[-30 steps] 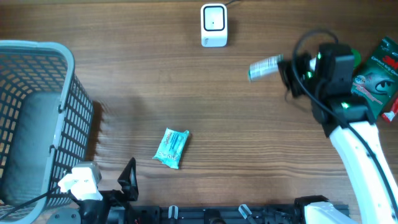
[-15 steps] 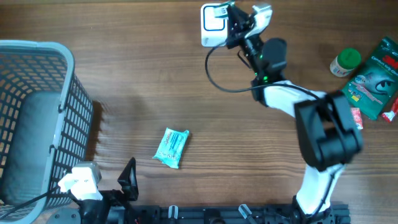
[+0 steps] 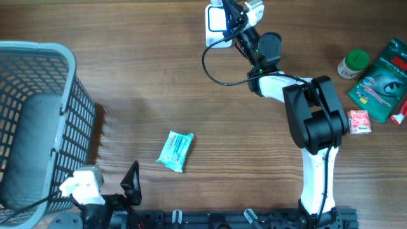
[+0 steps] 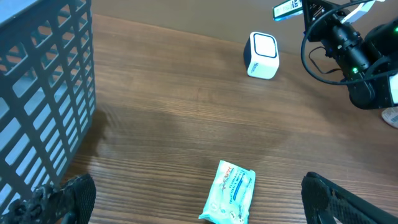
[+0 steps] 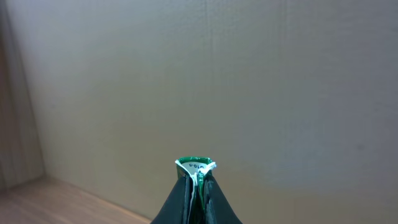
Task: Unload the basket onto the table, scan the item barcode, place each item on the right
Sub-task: 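Carry the battery pack to the right edge and release it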
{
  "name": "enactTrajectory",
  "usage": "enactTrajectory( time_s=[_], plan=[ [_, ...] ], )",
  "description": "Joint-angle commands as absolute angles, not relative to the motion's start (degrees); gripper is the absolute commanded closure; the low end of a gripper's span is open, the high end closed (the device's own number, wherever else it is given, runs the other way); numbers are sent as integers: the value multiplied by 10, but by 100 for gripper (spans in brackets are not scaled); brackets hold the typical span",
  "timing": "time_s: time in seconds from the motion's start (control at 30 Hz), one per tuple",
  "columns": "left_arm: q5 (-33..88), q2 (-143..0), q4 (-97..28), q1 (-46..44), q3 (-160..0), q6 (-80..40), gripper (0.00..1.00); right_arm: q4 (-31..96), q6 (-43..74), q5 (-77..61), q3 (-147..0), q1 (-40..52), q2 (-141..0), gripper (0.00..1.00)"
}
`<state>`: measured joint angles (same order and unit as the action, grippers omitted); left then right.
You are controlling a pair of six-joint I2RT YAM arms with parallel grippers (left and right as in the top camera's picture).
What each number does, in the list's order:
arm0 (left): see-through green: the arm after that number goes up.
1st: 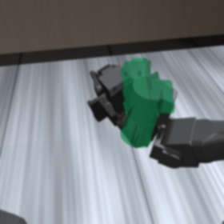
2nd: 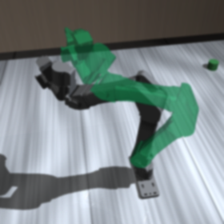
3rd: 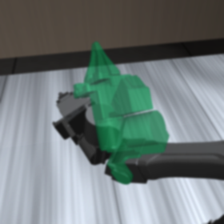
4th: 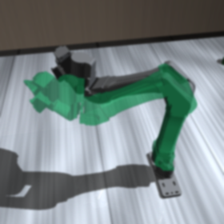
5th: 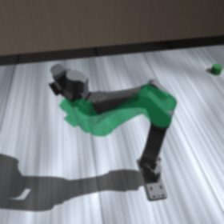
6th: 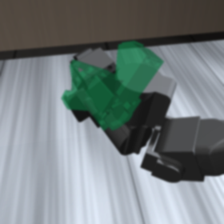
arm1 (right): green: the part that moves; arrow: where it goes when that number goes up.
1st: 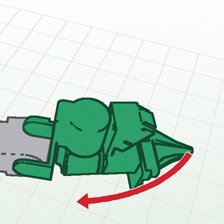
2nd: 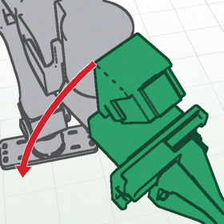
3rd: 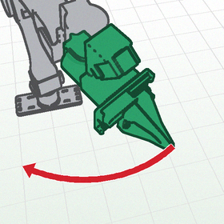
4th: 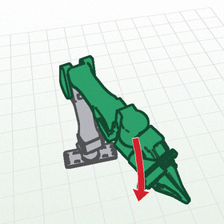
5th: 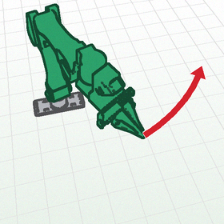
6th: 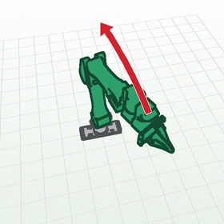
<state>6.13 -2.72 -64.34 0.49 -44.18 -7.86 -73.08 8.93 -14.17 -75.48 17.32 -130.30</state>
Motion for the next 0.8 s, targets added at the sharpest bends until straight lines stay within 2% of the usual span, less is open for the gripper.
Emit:
enactTrajectory(
  time_s=[0.0,0.13,0.23,0.37,0.47,0.53,0.6,0.67,0.77],
  plan=[
    [70,-23,-642,8,-441,-82,0,-761,107,-211,-764,173,-1309,96],
    [70,-23,-642,8,-441,-82,0,-756,222,-291,-760,148,-1294,96],
    [70,-23,-642,8,-441,-82,0,-698,224,-340,-760,110,-1285,96],
    [70,-23,-642,8,-441,-82,0,-514,126,-395,-760,49,-1236,95],
    [70,-23,-642,8,-441,-82,0,-368,-4,-351,-760,28,-1159,96],
    [70,-23,-642,8,-441,-82,0,-274,-95,-244,-760,21,-1101,96],
    [70,-23,-642,8,-441,-82,0,-178,-195,-18,-760,18,-1042,96],
    [70,-23,-642,8,-441,-82,0,-158,-256,280,-760,11,-1022,96],
    [70,-23,-642,8,-441,-82,0,-162,-261,564,-760,-32,-1025,96]
  ],
)
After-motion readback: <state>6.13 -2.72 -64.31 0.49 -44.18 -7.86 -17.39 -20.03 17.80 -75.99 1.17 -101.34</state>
